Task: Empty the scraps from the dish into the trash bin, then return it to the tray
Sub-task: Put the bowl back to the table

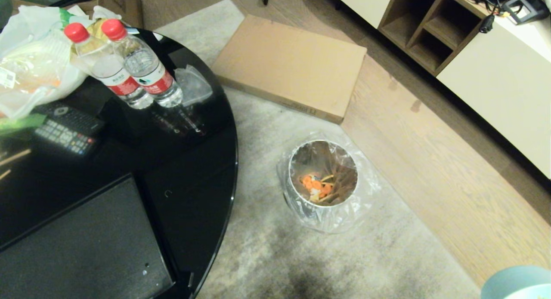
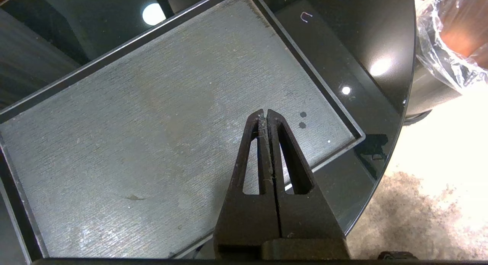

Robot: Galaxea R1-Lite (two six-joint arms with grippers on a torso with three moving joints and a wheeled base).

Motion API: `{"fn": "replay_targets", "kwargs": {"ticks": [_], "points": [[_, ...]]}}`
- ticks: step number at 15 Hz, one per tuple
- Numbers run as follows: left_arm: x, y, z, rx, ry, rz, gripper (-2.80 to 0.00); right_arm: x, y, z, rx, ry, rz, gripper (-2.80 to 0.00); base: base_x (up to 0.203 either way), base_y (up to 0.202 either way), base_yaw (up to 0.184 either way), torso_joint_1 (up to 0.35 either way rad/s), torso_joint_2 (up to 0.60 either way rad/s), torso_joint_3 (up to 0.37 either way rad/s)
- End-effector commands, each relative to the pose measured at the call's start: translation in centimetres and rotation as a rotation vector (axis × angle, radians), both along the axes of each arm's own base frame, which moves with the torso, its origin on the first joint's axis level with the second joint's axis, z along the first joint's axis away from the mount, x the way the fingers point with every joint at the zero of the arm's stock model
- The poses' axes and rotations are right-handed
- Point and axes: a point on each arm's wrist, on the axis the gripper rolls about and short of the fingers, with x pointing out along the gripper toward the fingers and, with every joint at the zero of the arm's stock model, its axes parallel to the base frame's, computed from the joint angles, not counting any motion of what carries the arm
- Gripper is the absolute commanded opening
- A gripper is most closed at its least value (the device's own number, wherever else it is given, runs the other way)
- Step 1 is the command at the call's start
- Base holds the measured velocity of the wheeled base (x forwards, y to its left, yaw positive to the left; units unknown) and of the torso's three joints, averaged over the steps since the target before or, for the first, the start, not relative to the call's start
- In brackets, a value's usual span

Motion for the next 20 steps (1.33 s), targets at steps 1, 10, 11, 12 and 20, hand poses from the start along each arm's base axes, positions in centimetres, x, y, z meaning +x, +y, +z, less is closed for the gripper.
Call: {"fn": "replay_targets", "kwargs": {"ticks": [1,10,11,12,20], "points": [[0.00,0.00,0.00,-0.001,-0.001,0.000,-2.80,0.01,0.00,0.00,-0.001,0.002,0.000,-2.80,0.000,0.000,0.000,0.000,0.00,0.000],[0.00,0.00,0.00,-0.001,-0.001,0.001,-2.80,0.01,0.00,0.00,-0.001,0.002,0.000,-2.80,0.000,0.000,0.000,0.000,0.00,0.000],[0.00,0.00,0.00,-0.001,-0.001,0.000,-2.80,0.01,0.00,0.00,-0.001,0.002,-0.001,-2.80,0.000,0.000,0.000,0.000,0.00,0.000],[0.00,0.00,0.00,-0.001,-0.001,0.000,-2.80,0.01,0.00,0.00,-0.001,0.002,-0.001,-2.80,0.000,0.000,0.000,0.000,0.00,0.000],[0.00,0.00,0.00,-0.001,-0.001,0.000,-2.80,0.01,0.00,0.00,-0.001,0.002,0.000,-2.80,0.000,0.000,0.000,0.003,0.00,0.167]]}}
